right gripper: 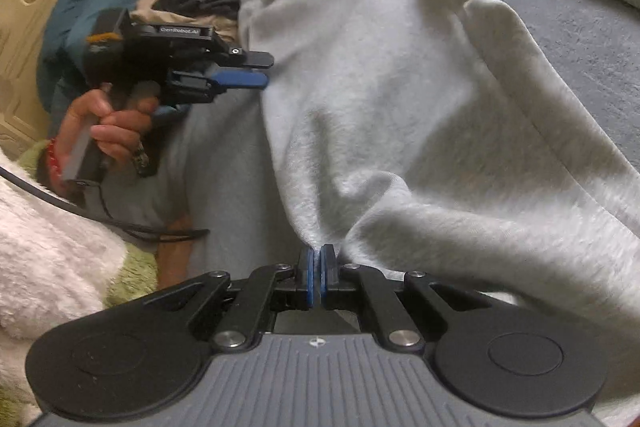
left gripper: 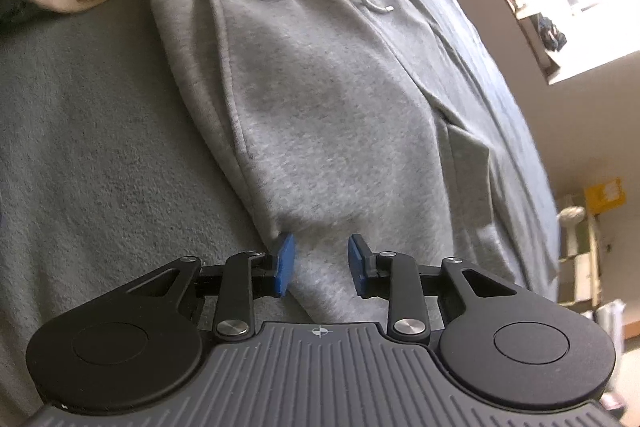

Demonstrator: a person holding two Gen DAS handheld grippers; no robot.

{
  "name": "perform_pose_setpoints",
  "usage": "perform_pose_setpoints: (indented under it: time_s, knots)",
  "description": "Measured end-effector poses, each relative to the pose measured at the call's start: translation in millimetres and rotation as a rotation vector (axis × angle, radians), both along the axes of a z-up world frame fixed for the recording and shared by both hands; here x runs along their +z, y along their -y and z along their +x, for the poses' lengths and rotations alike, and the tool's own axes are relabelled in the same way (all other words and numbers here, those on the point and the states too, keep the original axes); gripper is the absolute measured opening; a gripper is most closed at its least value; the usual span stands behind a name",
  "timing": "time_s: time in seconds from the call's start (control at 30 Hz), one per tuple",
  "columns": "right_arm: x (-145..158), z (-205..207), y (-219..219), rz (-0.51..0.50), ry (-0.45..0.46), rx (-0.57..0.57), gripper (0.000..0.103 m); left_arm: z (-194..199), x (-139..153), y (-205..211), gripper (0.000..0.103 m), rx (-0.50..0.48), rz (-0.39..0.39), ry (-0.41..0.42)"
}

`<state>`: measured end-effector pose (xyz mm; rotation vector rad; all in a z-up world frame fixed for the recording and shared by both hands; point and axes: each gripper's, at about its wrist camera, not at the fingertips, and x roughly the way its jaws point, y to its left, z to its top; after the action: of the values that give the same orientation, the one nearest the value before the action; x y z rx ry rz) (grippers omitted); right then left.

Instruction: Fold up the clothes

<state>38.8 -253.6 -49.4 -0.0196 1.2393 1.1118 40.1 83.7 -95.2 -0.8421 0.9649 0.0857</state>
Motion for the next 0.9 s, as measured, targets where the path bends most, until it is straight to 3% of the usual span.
perform_pose_setpoints:
  time_s: [0.13, 0.2, 0.3, 0.43, 0.47, 0.53, 0.63, 0.77, 0.9]
  knots:
    - [17.0, -1.8, 3.5, 0.013, 0.046, -0.002, 0.002, -5.4, 14.2, -7.7, 0.025, 0.043, 0.071, 0.033]
    - [16.4, -2.2, 4.8, 0.017, 0.044, -0.015, 0.002, -7.6, 17.3, -13.4, 0.034, 0.084, 0.090, 0.043]
    - [12.4, -3.6, 6.2, 0.023, 0.035, -0.032, 0.002, 0.7, 5.1, -16.1, 0.048, 0.096, 0.077, -0.028]
    - [12.0, -4.8, 5.3, 0.023, 0.049, -0.030, 0.002, 6.5, -0.4, -7.8, 0.044, 0.092, 0.124, -0.026]
    - [15.9, -5.2, 5.1, 0.027, 0.059, -0.021, 0.002, 6.8, 1.9, -5.2, 0.034, 0.088, 0.150, -0.023]
    - [24.8, -6.8, 4.3, 0.034, 0.084, 0.002, 0.002, 7.2, 5.5, -1.0, 0.027, 0.072, 0.210, -0.033]
    - [36.8, -11.7, 0.4, 0.031, 0.131, 0.044, 0.002, 7.5, 9.6, 4.1, 0.027, 0.051, 0.289, -0.046]
    - [-4.9, -19.9, -17.1, -0.119, 0.108, 0.057, 0.003, 3.6, 8.5, 5.1, 0.030, 0.037, 0.333, -0.048]
    - [-4.9, -26.6, -14.1, -0.112, 0.117, 0.001, 0.007, 0.1, 20.7, 10.2, 0.034, 0.016, 0.451, -0.028]
